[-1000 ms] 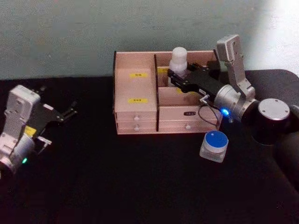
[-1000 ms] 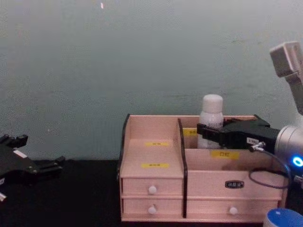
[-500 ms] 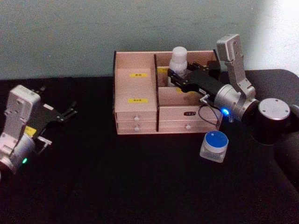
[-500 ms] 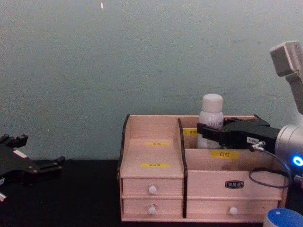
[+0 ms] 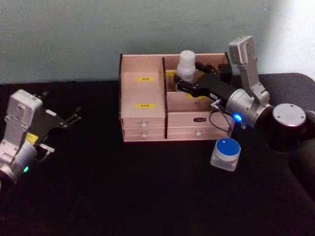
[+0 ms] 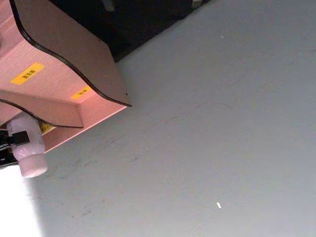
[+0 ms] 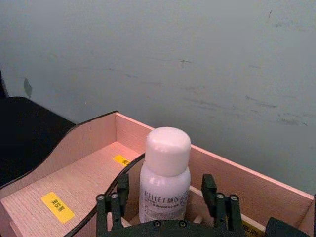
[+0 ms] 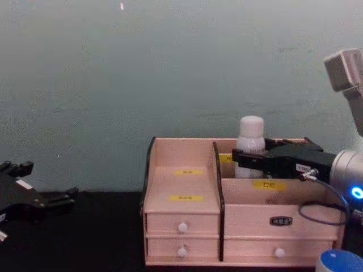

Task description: Pick up the facial cleanser and watermelon frost from the table and place them into the tiered storage box.

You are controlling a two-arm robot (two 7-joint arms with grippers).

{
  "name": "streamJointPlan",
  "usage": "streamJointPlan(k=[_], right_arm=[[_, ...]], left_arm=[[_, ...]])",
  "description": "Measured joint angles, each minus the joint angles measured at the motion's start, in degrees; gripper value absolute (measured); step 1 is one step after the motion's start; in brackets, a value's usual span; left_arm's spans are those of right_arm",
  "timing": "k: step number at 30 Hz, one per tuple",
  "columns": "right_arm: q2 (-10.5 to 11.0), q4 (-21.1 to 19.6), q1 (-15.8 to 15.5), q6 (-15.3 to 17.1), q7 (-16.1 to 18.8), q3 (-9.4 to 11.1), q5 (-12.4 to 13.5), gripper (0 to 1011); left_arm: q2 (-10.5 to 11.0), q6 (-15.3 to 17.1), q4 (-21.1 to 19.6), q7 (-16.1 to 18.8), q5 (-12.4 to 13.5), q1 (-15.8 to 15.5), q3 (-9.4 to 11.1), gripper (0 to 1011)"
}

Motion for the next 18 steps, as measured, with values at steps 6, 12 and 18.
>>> streamJointPlan(k=[6, 12, 18], right_arm=[[0.00, 0.00, -0.03, 0.00, 0.00, 0.00, 0.04, 1000], [0.15, -0.57, -0.26, -0.07, 0.07, 0.01, -0.02, 1000], [1.78, -5.59, -2.49, -0.78, 0.53, 0.67, -0.08, 1000]], left_arm=[[0.00, 0.00, 0.00, 0.00, 0.00, 0.00, 0.00, 1001], [0.00, 0.00, 0.00, 0.00, 0.00, 0.00, 0.00, 1001], [0.00, 0.00, 0.00, 0.00, 0.00, 0.00, 0.00, 1001]])
